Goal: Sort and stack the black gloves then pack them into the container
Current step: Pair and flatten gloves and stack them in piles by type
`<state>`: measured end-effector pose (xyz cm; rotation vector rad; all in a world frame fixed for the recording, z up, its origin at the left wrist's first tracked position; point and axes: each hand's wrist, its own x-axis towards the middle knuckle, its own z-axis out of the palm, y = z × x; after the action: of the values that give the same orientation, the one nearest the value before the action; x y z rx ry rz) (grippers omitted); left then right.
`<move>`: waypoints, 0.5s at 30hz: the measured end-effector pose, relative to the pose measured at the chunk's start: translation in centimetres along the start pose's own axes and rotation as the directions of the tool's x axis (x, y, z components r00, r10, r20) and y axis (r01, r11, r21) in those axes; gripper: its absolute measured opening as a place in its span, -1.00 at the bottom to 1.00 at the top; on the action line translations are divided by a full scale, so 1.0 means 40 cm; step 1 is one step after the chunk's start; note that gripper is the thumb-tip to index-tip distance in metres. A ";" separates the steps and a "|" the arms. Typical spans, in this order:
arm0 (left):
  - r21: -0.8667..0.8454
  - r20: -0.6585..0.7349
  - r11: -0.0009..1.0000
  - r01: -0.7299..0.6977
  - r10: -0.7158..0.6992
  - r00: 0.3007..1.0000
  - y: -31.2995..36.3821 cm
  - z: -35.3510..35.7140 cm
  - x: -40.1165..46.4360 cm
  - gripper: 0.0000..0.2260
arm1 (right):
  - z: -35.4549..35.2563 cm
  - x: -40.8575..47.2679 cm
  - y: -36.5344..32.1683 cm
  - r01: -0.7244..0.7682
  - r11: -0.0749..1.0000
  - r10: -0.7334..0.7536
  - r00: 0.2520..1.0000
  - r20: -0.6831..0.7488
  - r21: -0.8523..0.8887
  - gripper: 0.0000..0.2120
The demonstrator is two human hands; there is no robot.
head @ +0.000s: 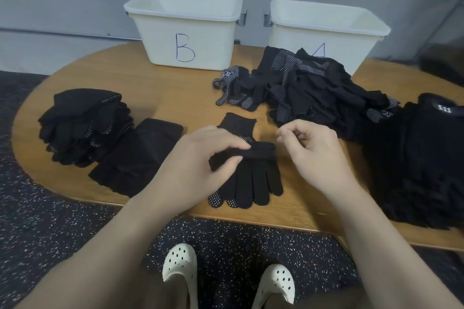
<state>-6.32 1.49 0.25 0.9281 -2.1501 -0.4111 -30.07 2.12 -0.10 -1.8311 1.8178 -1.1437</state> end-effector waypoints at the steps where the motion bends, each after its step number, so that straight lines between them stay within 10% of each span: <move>1: 0.033 0.023 0.999 -0.039 0.038 0.999 0.001 0.003 -0.009 -0.80 | 0.004 0.001 -0.001 -0.001 1.000 0.001 1.000 0.003 0.002 -0.82; 9: 0.137 0.267 0.976 -0.168 0.127 0.955 -0.017 0.020 -0.052 -0.85 | 0.023 -0.011 -0.020 0.044 0.999 -0.042 0.997 0.063 -0.019 -0.84; 15: 0.142 0.146 0.974 -0.174 0.154 0.977 -0.002 0.004 -0.055 -0.87 | 0.062 -0.065 -0.088 0.192 0.969 -0.135 0.939 0.317 -0.157 -0.52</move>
<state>-5.37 3.05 -1.02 0.8173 -2.3886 -0.2334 -25.53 4.31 0.05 -2.1629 1.6644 -0.7067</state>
